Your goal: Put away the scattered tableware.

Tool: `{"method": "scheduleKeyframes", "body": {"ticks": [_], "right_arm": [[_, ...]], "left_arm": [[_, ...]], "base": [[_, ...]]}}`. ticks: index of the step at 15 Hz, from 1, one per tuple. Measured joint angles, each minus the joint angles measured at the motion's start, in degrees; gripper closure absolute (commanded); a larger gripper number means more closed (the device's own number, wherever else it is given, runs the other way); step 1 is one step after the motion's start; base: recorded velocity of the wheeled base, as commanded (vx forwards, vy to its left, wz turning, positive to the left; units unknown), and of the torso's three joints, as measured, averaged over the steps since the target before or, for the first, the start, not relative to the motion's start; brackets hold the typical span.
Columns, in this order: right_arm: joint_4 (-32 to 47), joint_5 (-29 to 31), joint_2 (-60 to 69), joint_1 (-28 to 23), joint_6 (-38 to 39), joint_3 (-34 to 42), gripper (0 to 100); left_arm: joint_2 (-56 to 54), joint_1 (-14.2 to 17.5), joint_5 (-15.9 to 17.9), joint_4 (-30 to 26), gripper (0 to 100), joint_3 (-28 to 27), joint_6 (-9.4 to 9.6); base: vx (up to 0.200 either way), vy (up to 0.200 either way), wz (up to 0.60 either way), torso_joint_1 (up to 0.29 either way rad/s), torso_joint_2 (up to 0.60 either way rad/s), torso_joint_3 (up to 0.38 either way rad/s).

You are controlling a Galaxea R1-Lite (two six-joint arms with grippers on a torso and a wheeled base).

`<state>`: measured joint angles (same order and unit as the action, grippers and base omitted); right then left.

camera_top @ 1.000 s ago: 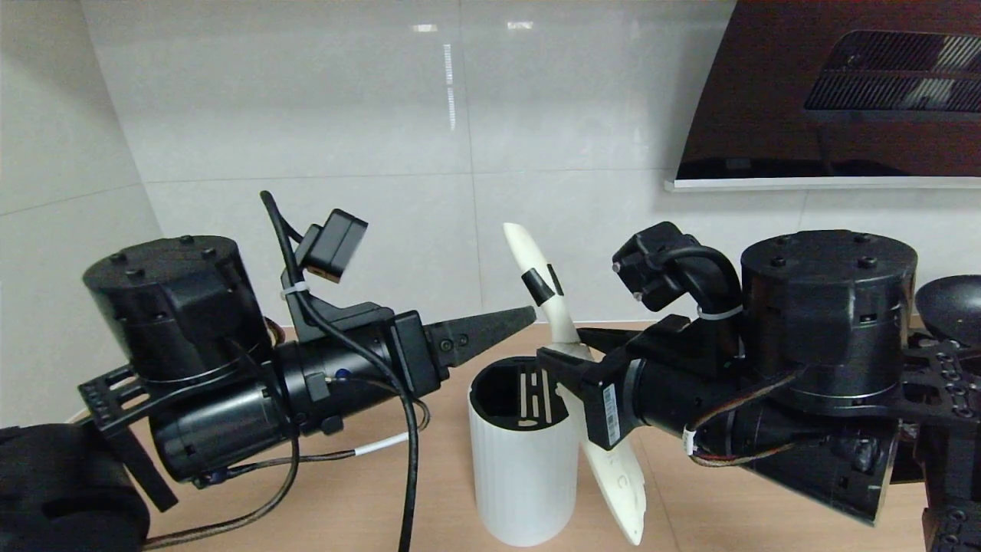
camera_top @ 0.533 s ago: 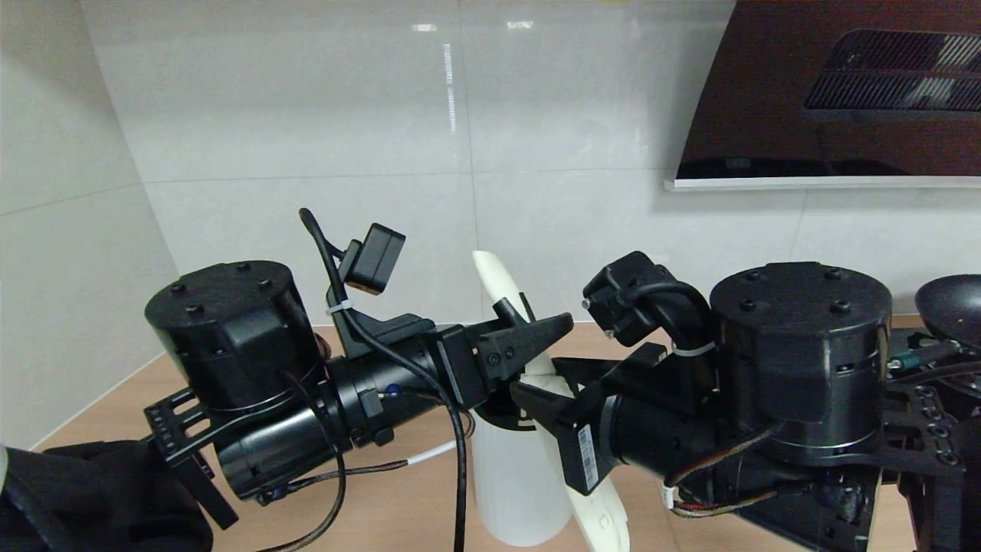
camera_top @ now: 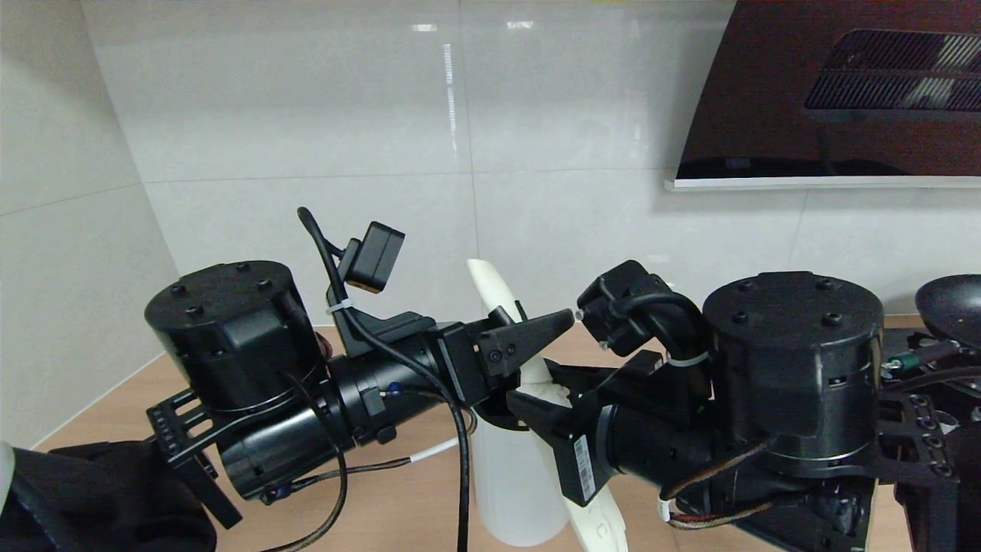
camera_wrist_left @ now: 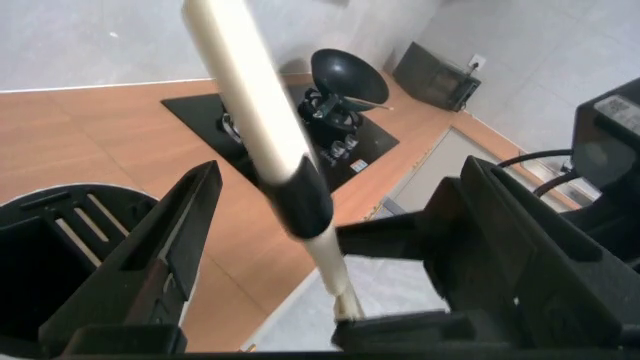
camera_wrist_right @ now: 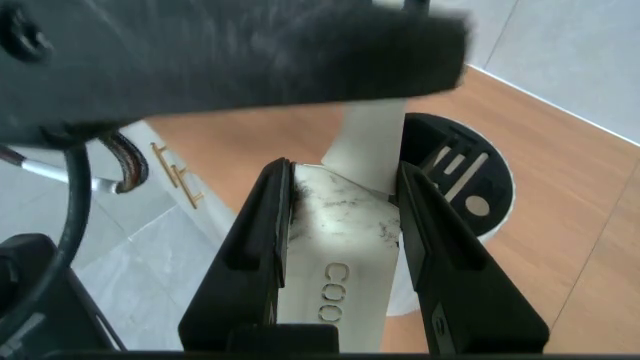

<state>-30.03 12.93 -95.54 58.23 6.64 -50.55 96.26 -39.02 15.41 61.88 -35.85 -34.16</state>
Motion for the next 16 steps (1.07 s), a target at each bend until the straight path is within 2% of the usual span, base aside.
{"method": "scheduleKeyframes", "body": {"ticks": [3, 4, 13, 16], "right_arm": [[0.0, 0.0, 0.0, 0.5, 0.0, 0.3, 100], [0.0, 0.0, 0.0, 0.5, 0.0, 0.3, 100], [-0.1, 0.1, 0.0, 0.8, 0.0, 0.5, 100], [-0.3, 0.5, 0.0, 0.8, 0.1, 0.5, 100]], "left_arm": [[0.2, 0.0, -0.1, 0.3, 0, 0.0, 0.0], [0.2, 0.0, -0.1, 0.3, 100, 0.0, 0.0], [0.6, 0.0, -0.1, 0.3, 100, 0.0, -0.02], [0.4, 0.0, -1.0, 0.2, 100, -0.3, 0.06]], "base": [[0.0, 0.0, 0.0, 0.0, 0.0, 0.0], [0.0, 0.0, 0.0, 0.0, 0.0, 0.0], [0.0, 0.0, 0.0, 0.0, 0.0, 0.0], [0.0, 0.0, 0.0, 0.0, 0.0, 0.0]]}}
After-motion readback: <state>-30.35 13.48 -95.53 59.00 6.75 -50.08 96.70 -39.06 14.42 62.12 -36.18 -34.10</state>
